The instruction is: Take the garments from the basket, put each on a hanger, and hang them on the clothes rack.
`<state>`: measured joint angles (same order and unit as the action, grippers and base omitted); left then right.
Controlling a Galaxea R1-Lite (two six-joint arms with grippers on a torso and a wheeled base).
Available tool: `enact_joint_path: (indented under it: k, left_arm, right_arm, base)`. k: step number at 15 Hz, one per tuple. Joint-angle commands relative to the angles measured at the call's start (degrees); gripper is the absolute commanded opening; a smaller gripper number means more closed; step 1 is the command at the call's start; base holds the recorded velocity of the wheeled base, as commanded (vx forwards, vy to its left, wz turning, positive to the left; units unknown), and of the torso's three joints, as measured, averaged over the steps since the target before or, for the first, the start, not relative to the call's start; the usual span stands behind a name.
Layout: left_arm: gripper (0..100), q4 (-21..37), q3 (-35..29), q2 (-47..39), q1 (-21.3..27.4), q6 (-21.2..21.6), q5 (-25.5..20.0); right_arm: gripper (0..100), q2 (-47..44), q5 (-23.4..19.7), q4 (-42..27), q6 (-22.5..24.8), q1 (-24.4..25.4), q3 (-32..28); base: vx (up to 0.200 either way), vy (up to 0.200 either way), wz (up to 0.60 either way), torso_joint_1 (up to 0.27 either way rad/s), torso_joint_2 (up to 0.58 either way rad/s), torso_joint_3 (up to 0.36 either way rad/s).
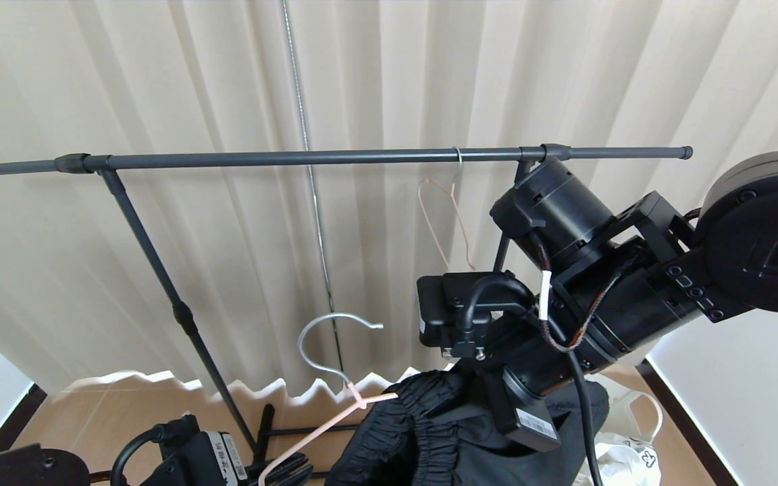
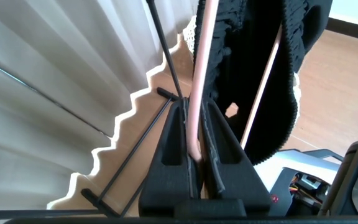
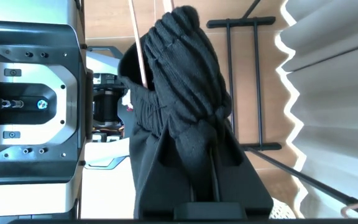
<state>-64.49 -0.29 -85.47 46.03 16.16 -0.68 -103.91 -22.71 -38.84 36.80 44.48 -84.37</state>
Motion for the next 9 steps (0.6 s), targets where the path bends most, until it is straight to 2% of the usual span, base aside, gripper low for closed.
enact_joint_path:
  k: [1, 6, 9]
  left_arm:
    - [100, 0.06, -0.41, -0.14, -0.06, -0.26, 0.07]
    - [100, 0.06, -0.5, 0.65, -0.15, -0.26, -0.02]
    - [100, 0.06, -1.03, 2.41, -2.53, -0.43, -0.37]
  right_arm:
    - [0, 0.64, -0.05, -0.01, 0.02, -0.01, 0.61]
    - [0, 1.87, 0.04, 0.08, -0.07, -0.01, 2.81]
    - [0, 3.28, 0.04, 0.17, -0.15, -0.01, 3.95]
  base:
    - [0.0, 0.0, 0.0, 0.0, 0.0, 0.0]
    - [0.0, 0.0, 0.0, 0.0, 0.0, 0.0]
    - [0.0, 0.0, 0.0, 0.0, 0.0, 0.0]
